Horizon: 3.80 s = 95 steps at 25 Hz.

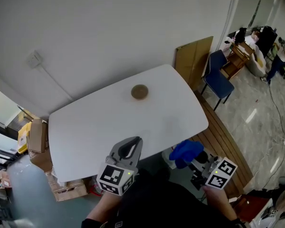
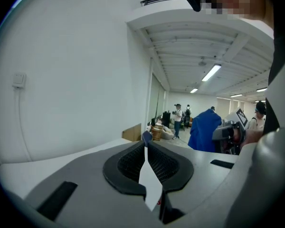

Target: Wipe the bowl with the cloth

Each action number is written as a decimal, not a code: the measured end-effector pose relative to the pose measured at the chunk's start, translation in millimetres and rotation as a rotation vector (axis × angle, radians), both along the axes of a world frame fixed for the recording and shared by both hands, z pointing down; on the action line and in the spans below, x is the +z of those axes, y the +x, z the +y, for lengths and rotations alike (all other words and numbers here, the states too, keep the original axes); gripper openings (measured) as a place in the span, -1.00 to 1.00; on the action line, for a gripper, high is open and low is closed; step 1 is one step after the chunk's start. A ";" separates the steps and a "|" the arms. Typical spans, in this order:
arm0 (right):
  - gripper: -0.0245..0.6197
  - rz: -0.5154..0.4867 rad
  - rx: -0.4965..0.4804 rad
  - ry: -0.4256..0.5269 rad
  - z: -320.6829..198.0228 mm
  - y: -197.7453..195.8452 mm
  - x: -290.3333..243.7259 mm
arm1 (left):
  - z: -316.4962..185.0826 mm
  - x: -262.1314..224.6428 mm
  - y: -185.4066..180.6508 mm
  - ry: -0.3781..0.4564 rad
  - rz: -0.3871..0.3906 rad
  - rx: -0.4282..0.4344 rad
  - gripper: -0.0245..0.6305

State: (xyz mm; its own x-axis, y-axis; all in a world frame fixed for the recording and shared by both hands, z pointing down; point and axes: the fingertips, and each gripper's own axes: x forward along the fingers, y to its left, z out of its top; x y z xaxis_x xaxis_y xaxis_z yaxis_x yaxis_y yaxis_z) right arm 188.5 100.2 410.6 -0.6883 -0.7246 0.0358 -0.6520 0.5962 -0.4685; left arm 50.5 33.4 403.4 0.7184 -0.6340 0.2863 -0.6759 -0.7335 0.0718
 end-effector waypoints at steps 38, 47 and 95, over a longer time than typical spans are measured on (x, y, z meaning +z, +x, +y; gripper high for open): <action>-0.67 0.069 -0.095 -0.162 -251.4 -92.5 46.1 | -236.2 63.7 -75.1 -0.217 0.043 -0.053 -0.58; -0.68 0.057 -0.117 -0.241 -280.5 -78.0 97.0 | -273.0 121.2 -61.7 -0.304 0.016 -0.092 -0.54; -0.68 0.031 -0.204 -0.336 -321.0 -91.9 145.0 | -330.8 194.5 -24.9 -0.333 -0.029 -0.243 -0.86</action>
